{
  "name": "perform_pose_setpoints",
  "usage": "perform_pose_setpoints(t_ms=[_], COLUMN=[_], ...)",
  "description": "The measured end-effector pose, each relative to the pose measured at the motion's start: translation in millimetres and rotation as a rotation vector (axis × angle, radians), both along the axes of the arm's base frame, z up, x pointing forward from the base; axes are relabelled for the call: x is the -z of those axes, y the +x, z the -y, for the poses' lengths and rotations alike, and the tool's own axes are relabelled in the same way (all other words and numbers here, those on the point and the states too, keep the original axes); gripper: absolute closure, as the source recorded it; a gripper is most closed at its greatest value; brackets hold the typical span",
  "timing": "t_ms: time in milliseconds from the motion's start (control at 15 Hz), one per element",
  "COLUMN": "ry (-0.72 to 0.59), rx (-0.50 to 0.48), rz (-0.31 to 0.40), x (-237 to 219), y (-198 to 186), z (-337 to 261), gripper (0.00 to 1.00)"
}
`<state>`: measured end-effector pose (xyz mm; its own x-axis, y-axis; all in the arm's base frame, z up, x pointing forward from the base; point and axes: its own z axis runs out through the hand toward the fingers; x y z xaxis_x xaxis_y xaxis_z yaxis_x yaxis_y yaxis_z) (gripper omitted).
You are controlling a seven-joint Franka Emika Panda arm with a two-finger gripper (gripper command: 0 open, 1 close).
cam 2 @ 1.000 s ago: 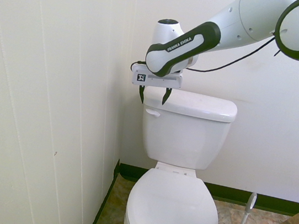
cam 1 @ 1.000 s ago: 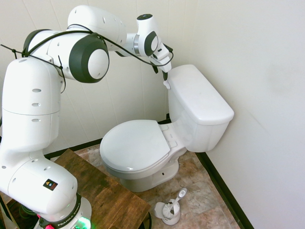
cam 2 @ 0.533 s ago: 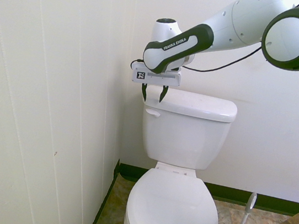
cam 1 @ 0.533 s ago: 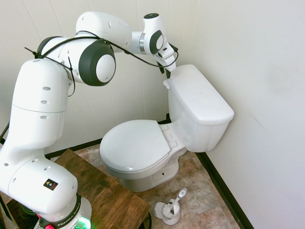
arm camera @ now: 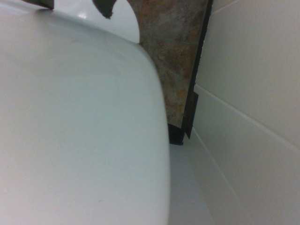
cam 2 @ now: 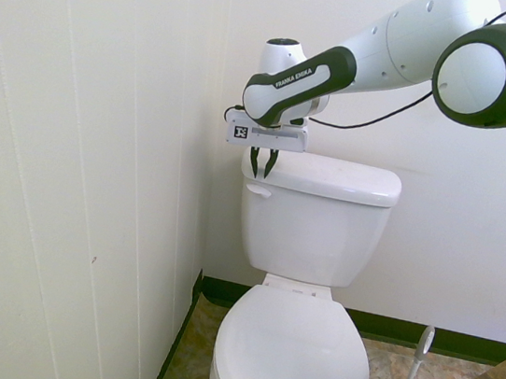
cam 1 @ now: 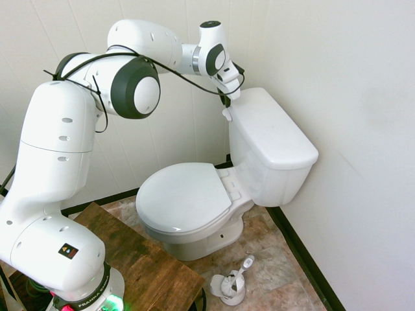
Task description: Flush the toilet
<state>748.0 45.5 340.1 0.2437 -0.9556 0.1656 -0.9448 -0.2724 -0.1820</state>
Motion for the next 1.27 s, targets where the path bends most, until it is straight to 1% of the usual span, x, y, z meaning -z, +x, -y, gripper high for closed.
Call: perform_pose_setpoints(t_ms=[533, 1267], ry=[0.014, 0.016], rx=[0.004, 0.001], rz=[-0.039, -0.033], x=[33.1, 43.5], y=[3.4, 6.4], z=[5.2, 4.5], gripper=[1.00, 1.00])
